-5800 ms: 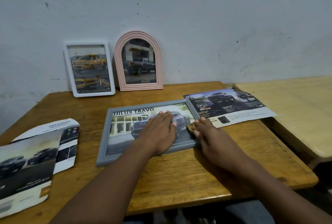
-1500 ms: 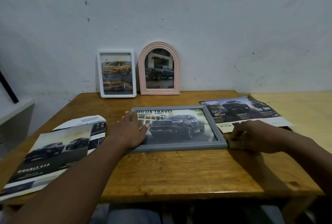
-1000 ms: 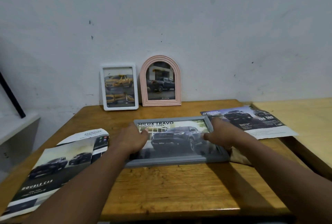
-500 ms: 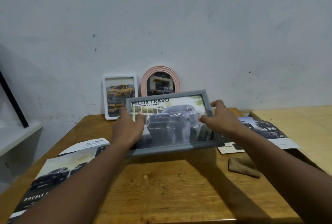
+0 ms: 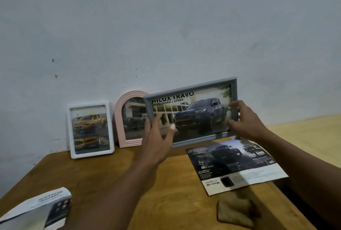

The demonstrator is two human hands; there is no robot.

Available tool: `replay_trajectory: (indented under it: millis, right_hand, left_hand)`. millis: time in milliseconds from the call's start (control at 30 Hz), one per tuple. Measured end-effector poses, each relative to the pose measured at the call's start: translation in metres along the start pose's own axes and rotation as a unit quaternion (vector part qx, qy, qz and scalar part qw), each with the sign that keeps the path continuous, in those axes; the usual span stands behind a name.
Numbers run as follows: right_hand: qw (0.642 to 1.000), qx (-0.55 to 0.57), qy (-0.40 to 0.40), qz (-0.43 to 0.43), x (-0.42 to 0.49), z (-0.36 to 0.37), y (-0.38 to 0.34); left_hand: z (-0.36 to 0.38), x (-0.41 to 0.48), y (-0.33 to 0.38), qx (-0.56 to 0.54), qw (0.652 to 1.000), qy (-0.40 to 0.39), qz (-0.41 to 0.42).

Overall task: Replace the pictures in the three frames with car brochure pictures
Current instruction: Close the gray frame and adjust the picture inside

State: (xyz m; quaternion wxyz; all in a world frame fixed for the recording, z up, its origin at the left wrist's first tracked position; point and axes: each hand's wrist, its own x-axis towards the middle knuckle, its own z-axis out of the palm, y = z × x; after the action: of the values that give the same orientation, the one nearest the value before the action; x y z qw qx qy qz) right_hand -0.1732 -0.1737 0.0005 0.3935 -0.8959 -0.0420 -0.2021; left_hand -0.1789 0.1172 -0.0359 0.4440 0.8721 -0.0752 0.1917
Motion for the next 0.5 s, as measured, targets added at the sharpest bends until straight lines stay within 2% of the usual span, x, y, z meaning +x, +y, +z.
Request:
replay_trajectory:
  millis: [233,500]
  right_hand:
    - [0.999,-0.030,0.000,0.036,0.052,0.007,0.059]
    - [0.996,-0.025,-0.019,0.084,0.090,0.036,0.094]
  left_hand:
    - [0.062,0.053,-0.005,0.043,0.997,-0.055,-0.021]
    - [0.087,0.090,-0.020,0.103,0.991,-0.075,-0.045]
